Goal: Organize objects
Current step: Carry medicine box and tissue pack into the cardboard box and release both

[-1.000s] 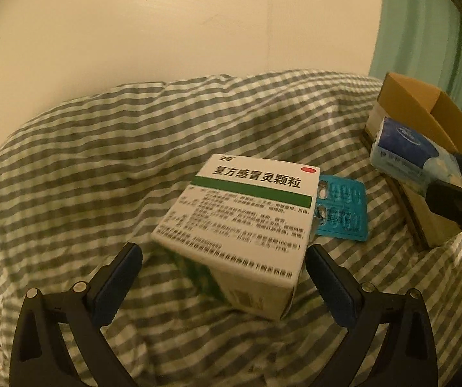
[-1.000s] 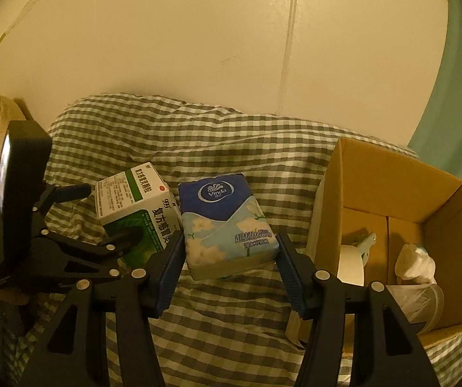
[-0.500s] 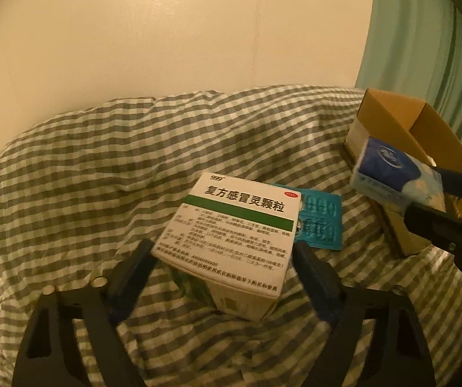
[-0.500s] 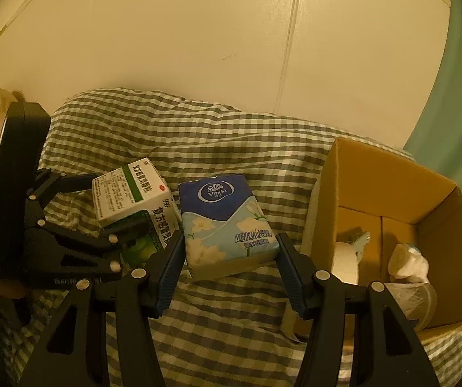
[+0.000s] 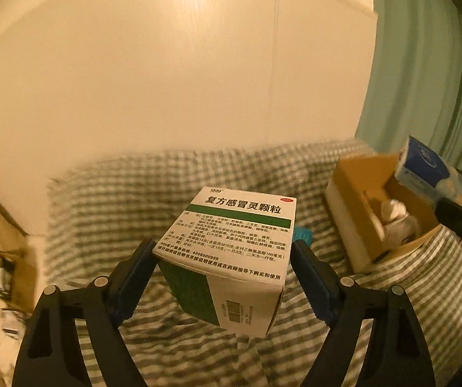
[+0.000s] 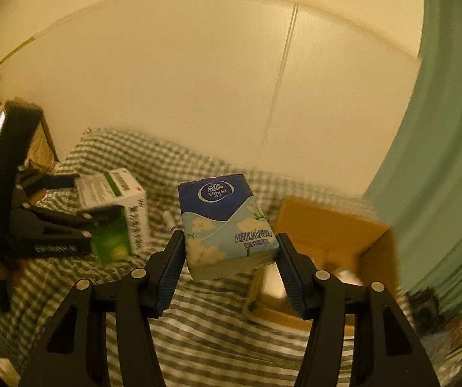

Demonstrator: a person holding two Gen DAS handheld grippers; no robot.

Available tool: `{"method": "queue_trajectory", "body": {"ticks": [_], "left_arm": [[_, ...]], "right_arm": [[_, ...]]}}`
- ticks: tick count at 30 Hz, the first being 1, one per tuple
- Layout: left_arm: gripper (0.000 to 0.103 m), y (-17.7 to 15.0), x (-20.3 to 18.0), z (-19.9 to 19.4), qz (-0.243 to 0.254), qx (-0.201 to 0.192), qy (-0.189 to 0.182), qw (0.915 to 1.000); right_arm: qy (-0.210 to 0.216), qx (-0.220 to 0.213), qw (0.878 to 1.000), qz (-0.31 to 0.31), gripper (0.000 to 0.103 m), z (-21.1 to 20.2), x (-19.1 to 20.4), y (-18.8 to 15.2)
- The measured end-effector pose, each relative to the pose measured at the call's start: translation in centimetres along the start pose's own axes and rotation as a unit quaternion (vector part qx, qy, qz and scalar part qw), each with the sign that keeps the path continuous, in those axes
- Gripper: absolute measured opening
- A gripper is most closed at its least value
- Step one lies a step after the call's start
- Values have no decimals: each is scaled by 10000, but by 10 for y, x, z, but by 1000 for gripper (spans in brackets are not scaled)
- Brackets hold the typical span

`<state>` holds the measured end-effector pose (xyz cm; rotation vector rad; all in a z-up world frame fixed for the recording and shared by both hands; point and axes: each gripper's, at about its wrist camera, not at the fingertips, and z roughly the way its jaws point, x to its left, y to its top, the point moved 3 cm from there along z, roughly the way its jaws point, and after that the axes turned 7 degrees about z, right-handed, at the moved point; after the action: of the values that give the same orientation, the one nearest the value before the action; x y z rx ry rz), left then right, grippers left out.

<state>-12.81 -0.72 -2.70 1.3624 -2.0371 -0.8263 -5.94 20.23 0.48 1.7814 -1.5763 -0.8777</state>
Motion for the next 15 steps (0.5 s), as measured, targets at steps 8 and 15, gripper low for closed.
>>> {"method": "queue_trajectory", "body": {"ticks": [8,15], "left_arm": [[86,43,-39,-102,241,-988,263,9945],[86,83,-95,-108,340,-1217,-31,9920]], "right_arm": [[-33,-613,9981,-8,56,-87,-31,22],[-162,-863,9961,-5,56,-116,-75,48]]}}
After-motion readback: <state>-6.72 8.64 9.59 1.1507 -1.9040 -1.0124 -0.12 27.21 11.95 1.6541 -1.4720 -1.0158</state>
